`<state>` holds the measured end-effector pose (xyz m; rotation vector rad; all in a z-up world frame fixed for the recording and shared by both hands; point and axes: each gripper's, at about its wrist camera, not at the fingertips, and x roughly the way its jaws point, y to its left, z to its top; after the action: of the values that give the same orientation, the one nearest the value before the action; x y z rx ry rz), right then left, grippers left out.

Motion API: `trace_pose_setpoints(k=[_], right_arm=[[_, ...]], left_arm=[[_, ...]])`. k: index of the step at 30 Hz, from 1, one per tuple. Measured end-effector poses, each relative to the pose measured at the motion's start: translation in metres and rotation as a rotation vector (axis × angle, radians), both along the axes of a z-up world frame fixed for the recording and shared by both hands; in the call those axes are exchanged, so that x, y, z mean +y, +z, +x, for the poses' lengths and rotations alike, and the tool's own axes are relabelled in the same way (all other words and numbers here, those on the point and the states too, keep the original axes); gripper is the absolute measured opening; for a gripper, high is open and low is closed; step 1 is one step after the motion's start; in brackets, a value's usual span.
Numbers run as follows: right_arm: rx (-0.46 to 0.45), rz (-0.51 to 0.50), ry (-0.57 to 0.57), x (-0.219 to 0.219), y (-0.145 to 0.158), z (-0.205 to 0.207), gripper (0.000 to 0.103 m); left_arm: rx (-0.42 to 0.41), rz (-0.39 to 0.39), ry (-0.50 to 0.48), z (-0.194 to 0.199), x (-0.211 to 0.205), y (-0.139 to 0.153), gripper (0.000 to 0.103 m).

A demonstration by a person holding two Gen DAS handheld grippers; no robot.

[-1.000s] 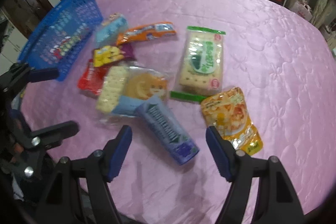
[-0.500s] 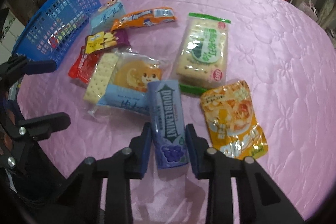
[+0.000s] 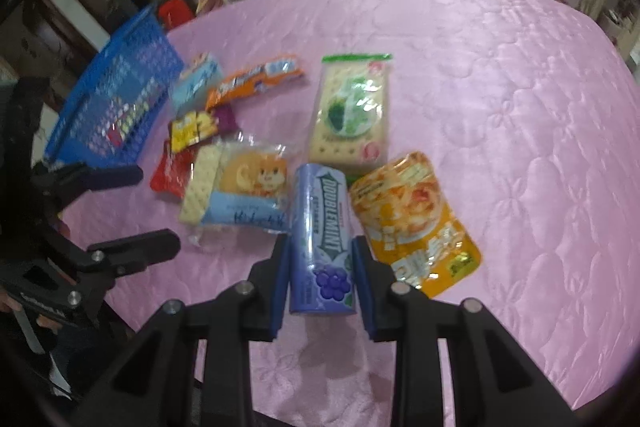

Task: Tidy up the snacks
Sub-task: 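Grasp the Doublemint gum pack with right tool while left tool grasps a round cake pack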

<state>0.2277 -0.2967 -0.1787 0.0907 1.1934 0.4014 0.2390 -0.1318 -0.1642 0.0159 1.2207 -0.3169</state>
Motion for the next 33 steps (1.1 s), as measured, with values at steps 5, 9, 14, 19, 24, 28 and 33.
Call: trace_pose_setpoints(k=[5, 9, 14, 19, 24, 28, 33], right_arm=[[-0.003, -0.016, -0.072, -0.016, 0.004, 0.005, 0.035], [0.002, -0.019, -0.101, -0.024, 0.004, 0.007, 0.035], [0.004, -0.021, -0.126, -0.029, 0.001, 0.011, 0.035], [0.018, -0.02, -0.137, -0.031, -0.005, 0.015, 0.035], [0.033, -0.017, -0.137, -0.031, -0.011, 0.017, 0.035], [0.044, -0.012, -0.137, -0.028, -0.016, 0.016, 0.035], [0.053, -0.002, -0.14, -0.023, -0.015, 0.014, 0.035]], left_arm=[[0.017, 0.045, 0.012, 0.017, -0.023, -0.001, 0.103], [0.038, 0.086, 0.003, 0.031, -0.042, -0.008, 0.103], [0.051, 0.154, -0.001, 0.045, -0.062, -0.022, 0.103], [0.055, 0.257, -0.007, 0.051, -0.077, -0.038, 0.101], [0.077, 0.258, 0.016, 0.056, -0.078, -0.049, 0.083], [0.057, 0.262, -0.007, 0.054, -0.076, -0.047, 0.062], [0.055, 0.219, -0.027, 0.05, -0.069, -0.036, 0.052]])
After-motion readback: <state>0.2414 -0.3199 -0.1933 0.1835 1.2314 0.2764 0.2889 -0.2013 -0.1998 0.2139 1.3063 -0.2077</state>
